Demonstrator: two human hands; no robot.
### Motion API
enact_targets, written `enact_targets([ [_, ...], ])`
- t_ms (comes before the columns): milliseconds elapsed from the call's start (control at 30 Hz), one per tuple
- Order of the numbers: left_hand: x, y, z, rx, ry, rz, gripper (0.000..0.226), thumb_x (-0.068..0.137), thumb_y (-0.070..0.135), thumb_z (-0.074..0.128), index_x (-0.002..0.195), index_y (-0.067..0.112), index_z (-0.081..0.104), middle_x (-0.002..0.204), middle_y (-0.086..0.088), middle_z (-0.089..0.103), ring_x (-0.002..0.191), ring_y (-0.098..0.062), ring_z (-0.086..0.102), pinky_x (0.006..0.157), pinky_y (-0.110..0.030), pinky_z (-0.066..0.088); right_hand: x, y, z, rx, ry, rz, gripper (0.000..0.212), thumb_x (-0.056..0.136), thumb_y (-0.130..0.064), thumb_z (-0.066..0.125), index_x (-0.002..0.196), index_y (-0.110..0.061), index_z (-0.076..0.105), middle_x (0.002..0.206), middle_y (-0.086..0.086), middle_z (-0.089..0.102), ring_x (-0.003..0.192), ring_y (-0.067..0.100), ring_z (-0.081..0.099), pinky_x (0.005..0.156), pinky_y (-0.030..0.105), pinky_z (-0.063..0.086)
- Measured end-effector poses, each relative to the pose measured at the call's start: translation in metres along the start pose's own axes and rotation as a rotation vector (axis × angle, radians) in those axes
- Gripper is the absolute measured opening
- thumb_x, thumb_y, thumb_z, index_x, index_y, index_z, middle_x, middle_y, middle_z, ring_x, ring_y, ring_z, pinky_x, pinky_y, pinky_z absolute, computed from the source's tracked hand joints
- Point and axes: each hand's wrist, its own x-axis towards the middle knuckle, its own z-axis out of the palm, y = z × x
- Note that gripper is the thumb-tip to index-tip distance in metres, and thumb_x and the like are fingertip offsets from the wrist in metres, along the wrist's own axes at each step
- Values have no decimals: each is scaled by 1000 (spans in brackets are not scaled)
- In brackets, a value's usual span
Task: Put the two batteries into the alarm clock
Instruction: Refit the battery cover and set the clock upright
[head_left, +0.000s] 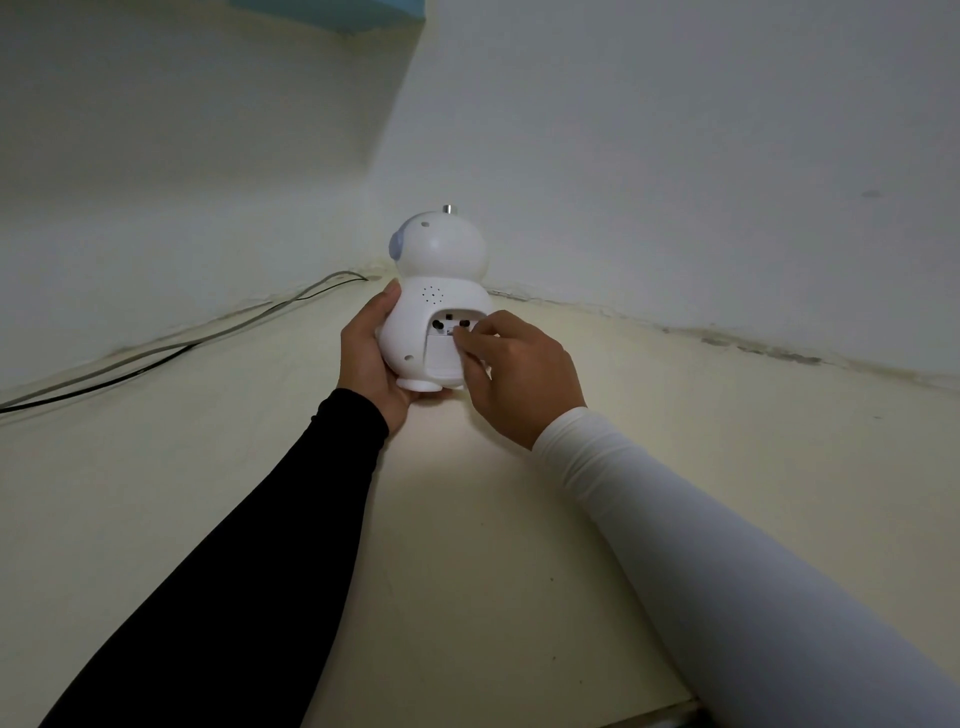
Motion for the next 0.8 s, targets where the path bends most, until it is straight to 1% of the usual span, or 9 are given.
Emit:
enact_targets([
  [167,-1,0,1,1,18,-5,49,95,58,60,126,21,72,119,-12,75,90,-32,74,70,-35,58,-2,-3,1,-33,-55,-26,30,87,-19,57,114,-16,69,108,5,64,84,30,62,57,38,54],
  [267,-2,0,1,-11,36,6,47,96,55,59,124,20,75,117,-12,77,95,-33,75,79,-40,56,-3,-6,4,-114,-98,-27,34,87,-18,58,120,-13,64,114,7,60,88,31,58,54,33,49],
  [333,-2,0,-1,-31,45,18,57,96,52,60,137,15,72,125,-15,74,106,-35,73,86,-44,58,-4,-10,6,-162,-116,-25,36,86,-18,59,122,-10,61,117,9,57,90,31,57,51,31,41],
  [400,-3,1,0,-52,51,21,59,97,51,59,142,14,69,130,-16,72,114,-36,69,94,-46,56,-6,-14,8,-134,-109,-12,38,86,-19,57,122,-9,60,120,9,56,93,30,56,52,32,43],
  [467,-3,2,1,-74,50,6,49,96,52,58,130,19,72,124,-13,74,109,-35,70,94,-45,55,-6,-15,8,-60,-84,3,37,86,-20,56,122,-11,62,118,7,58,94,29,57,58,35,52],
  [533,-4,2,0,-84,53,-3,47,95,53,59,125,19,72,121,-13,76,102,-35,72,86,-42,57,-5,-13,7,25,-32,27,32,84,-18,57,114,-13,68,108,5,63,92,29,60,62,38,55],
  [600,-2,1,-2,-86,45,15,61,91,53,63,136,12,70,137,-19,72,109,-39,71,85,-43,57,-5,-10,5,114,9,102,27,83,-16,57,105,-14,72,100,4,66,88,28,63,66,41,56],
  [667,-1,1,-1,-76,69,39,71,88,53,66,146,12,64,147,-19,69,120,-42,71,87,-48,60,-5,-6,2,160,-5,190,27,85,-17,55,105,-17,73,102,2,68,89,26,65,72,42,56],
  [800,1,-1,-1,-49,108,84,50,94,49,63,136,22,72,126,-8,78,113,-35,75,91,-51,60,-7,-2,0,160,-101,241,34,86,-16,53,114,-18,71,112,0,71,97,25,67,83,40,55],
])
